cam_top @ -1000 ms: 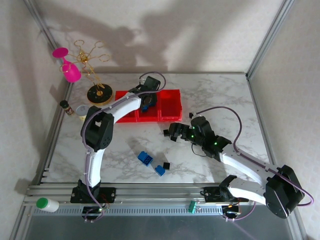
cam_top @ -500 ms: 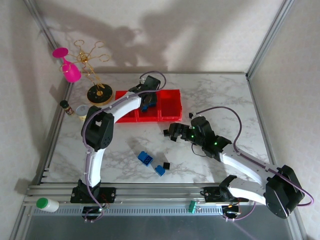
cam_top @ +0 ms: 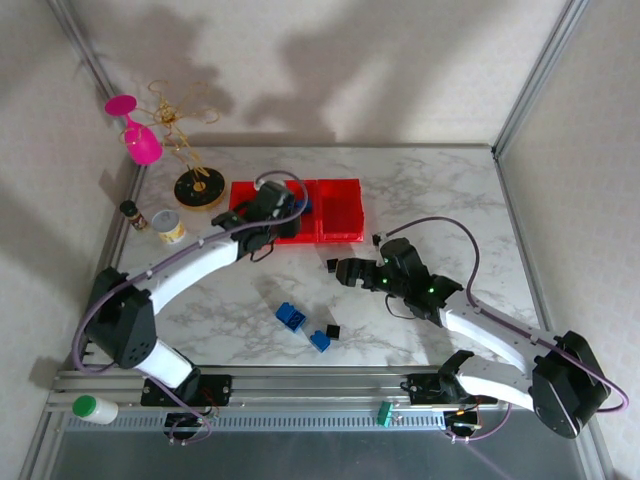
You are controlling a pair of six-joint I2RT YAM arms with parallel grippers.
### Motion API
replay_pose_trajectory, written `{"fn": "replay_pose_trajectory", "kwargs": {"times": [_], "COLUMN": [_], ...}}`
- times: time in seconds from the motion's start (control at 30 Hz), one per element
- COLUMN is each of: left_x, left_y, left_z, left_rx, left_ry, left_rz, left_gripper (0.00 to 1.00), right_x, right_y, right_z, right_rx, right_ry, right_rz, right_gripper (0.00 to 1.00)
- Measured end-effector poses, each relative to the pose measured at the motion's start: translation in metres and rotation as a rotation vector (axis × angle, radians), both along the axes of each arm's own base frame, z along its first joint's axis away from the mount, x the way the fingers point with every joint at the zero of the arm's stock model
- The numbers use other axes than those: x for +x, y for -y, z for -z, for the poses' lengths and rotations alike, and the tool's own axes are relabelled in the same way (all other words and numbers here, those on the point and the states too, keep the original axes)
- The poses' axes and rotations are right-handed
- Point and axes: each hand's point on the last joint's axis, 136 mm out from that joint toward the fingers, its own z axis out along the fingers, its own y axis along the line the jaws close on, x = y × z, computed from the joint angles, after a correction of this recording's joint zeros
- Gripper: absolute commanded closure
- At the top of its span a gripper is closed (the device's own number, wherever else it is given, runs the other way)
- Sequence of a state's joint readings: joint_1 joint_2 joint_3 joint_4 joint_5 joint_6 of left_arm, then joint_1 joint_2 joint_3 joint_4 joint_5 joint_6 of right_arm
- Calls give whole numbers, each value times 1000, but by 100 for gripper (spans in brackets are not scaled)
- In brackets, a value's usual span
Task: Sort the legos into containers by color
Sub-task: Place the lego in the container, then pick up the lego from the middle-left of the table.
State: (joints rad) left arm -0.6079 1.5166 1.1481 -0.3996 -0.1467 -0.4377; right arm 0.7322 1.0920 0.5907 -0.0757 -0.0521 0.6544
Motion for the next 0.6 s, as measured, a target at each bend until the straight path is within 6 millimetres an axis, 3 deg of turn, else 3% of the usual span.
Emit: {"fn": "replay_pose_trajectory", "kwargs": {"times": [0.3, 0.4, 0.6], "left_x": [-97, -121, -148], "left_y": [-1, 2, 3], "left_z": [58, 72, 95], "left_rx": [60, 69, 88], "left_ry": [-175, -219, -287], "left_rz": [138, 182, 227], "left_gripper": [35, 33, 31], "right_x": [-32, -38, -44], "right_y": [-16, -16, -8], "right_z": [17, 25, 39], "right_rx": [-43, -48, -67], "right_ry": [-26, -48, -75], "right_rz": [-107, -112, -82], "right_gripper": [1, 1, 1]}}
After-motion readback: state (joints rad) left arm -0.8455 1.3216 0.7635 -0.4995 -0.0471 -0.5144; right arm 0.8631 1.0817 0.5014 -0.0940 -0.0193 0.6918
